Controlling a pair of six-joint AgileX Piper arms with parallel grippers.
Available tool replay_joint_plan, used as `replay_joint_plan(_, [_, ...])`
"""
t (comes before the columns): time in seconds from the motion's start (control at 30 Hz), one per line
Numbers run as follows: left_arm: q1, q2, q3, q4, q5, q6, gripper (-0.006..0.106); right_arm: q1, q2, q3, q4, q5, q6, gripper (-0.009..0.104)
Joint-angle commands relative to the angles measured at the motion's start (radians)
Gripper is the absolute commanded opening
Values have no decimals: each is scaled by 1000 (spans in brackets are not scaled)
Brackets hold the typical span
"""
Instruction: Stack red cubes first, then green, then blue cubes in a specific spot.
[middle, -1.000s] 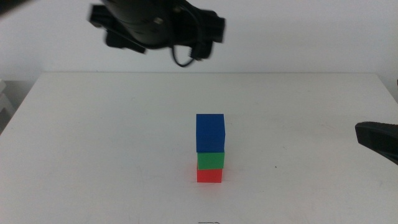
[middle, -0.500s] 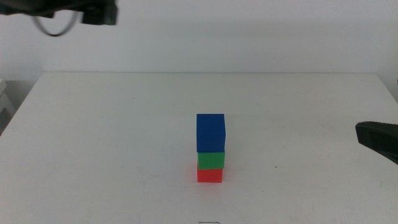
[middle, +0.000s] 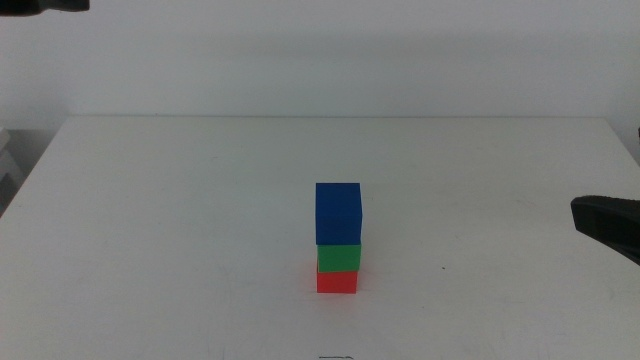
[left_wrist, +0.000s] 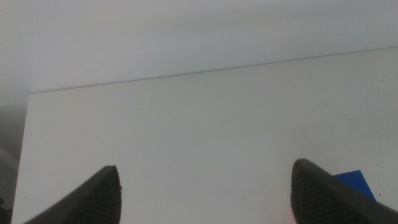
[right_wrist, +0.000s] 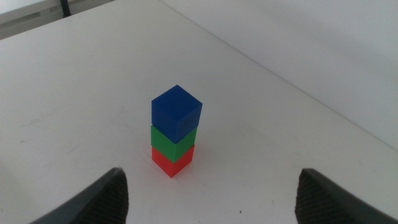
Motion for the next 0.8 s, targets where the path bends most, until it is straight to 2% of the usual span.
replay_joint_plan(0.0, [0, -20, -21, -19, -77, 0, 94, -7, 1, -25, -7, -72, -9, 84])
replay_joint_plan(0.2, [0, -51, 8, 3, -75, 0, 94, -7, 1, -25, -7, -72, -9, 84])
replay_joint_plan(0.5, [0, -242, 231, 21, -113, 0, 94, -7, 1, -20, -7, -77, -9, 84])
replay_joint_plan(0.6, [0, -337, 345, 80, -239, 0, 94, -7, -6, 19, -54, -147, -9, 84])
replay_joint_plan(0.7, [0, -439, 476, 128, -418, 0, 94, -8, -19, 106, -144, -295, -9, 84])
replay_joint_plan(0.77, [0, -508, 571, 131, -527, 0, 94, -17, -35, 164, -170, -374, -9, 84])
